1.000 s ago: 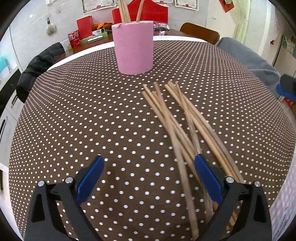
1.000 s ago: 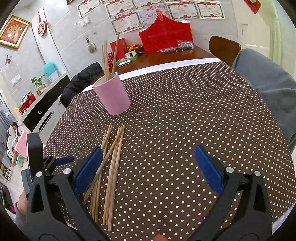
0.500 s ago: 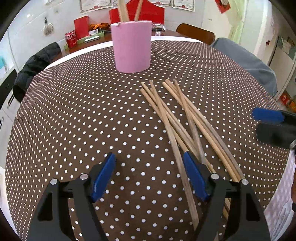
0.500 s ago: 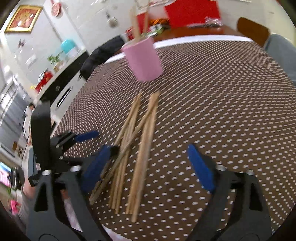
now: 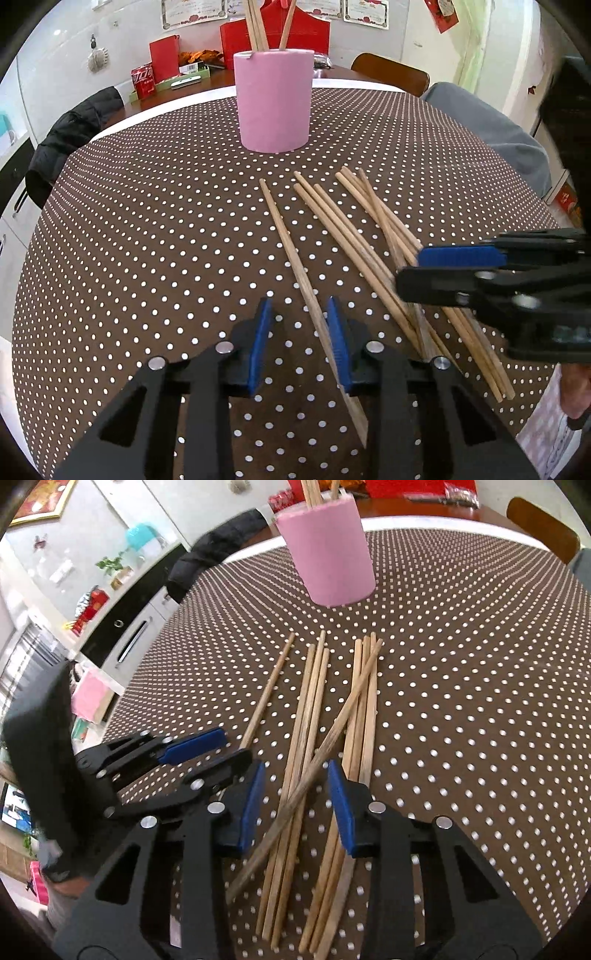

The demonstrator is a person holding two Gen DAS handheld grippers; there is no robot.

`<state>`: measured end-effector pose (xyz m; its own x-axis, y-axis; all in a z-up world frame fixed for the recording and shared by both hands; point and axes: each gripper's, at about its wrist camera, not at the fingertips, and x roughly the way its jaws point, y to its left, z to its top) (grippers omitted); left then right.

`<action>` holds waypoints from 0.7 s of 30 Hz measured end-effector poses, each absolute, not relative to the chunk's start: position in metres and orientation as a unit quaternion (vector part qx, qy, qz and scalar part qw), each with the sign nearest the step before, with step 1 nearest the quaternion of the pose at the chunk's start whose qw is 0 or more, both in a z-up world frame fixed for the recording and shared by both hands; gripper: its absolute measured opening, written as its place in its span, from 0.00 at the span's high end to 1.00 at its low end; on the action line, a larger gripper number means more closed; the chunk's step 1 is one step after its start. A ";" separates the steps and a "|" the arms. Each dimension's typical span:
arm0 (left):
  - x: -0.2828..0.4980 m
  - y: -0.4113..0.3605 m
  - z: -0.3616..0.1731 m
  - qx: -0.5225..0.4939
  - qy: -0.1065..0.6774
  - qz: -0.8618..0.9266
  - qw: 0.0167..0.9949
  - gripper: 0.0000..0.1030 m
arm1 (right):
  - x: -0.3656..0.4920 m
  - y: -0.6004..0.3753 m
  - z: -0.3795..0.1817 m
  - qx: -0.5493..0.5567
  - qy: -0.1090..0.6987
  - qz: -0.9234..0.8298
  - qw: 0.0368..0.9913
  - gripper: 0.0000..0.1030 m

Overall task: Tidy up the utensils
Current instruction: 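Close the right tool on a chopstick while the left tool closes on another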

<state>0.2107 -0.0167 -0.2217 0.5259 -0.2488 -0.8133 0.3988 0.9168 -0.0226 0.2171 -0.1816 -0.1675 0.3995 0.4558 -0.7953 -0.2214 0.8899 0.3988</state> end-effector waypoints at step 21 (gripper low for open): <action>0.241 -0.025 -0.222 0.097 0.459 -0.167 0.867 0.62 | 0.226 -0.202 -0.177 0.180 0.503 0.222 0.815 0.93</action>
